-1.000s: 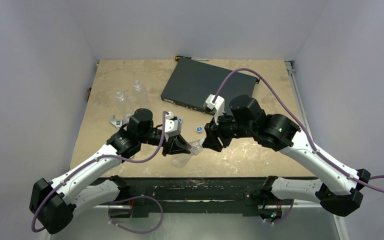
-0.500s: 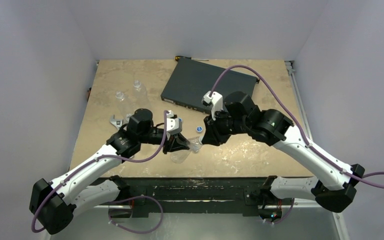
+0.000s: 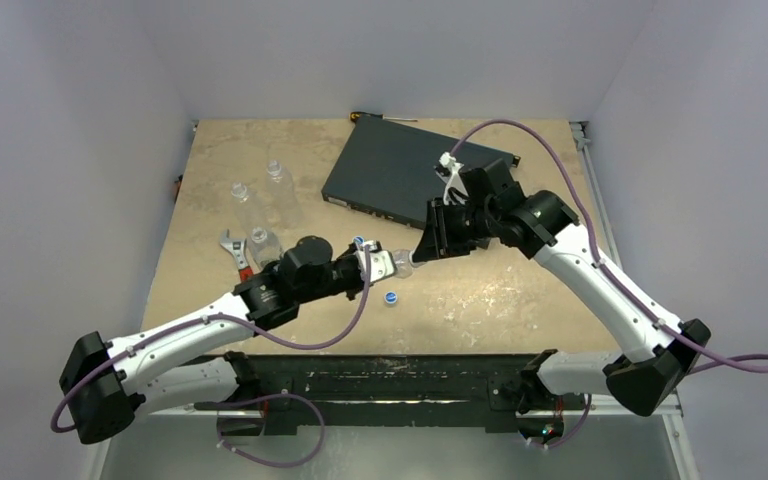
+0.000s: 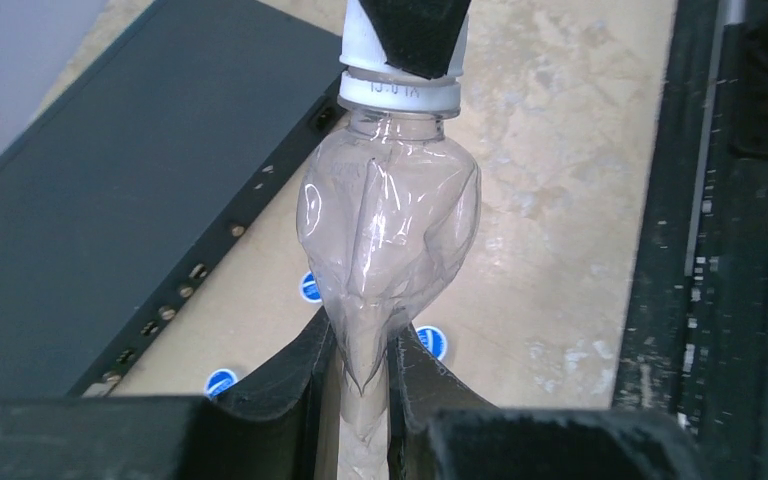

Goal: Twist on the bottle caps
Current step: Screw the bottle cap onto the plastic bottle.

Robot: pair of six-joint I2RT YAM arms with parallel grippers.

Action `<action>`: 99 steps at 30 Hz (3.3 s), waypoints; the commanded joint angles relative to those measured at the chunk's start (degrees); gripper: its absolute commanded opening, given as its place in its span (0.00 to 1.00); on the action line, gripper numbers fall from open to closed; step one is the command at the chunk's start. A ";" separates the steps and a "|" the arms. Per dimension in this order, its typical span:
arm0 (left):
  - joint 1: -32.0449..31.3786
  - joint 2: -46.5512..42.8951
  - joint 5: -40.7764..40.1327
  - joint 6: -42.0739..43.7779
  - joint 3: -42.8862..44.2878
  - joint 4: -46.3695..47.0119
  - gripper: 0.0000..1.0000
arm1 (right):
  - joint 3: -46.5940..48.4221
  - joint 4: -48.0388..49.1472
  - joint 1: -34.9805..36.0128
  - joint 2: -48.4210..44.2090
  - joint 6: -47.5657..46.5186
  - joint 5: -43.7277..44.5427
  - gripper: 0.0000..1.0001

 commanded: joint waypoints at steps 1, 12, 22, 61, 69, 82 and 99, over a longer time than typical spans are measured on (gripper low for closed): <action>-6.44 1.65 -16.47 9.31 2.73 22.66 0.00 | -3.92 4.81 0.44 2.68 13.72 -9.79 0.00; -12.06 3.83 -25.78 19.62 -2.04 36.43 0.00 | -15.59 22.75 -1.99 2.10 39.10 -16.94 0.00; -17.50 5.14 -32.84 32.22 -7.56 47.63 0.00 | -22.18 35.21 -1.83 -1.59 63.43 -15.15 0.00; 13.88 7.73 43.13 -11.05 4.07 2.51 0.00 | -0.24 2.03 9.31 -7.56 -17.43 10.14 0.68; 14.43 5.52 43.64 -12.84 2.47 5.25 0.00 | -0.53 2.44 9.31 -7.36 -18.19 6.92 0.58; 14.51 5.77 43.34 -12.74 1.61 5.26 0.00 | 1.03 4.24 9.31 -8.35 -14.60 6.93 0.54; 14.45 3.41 27.21 -13.97 0.93 10.76 0.00 | 1.74 4.04 9.31 -2.73 -2.17 5.19 0.00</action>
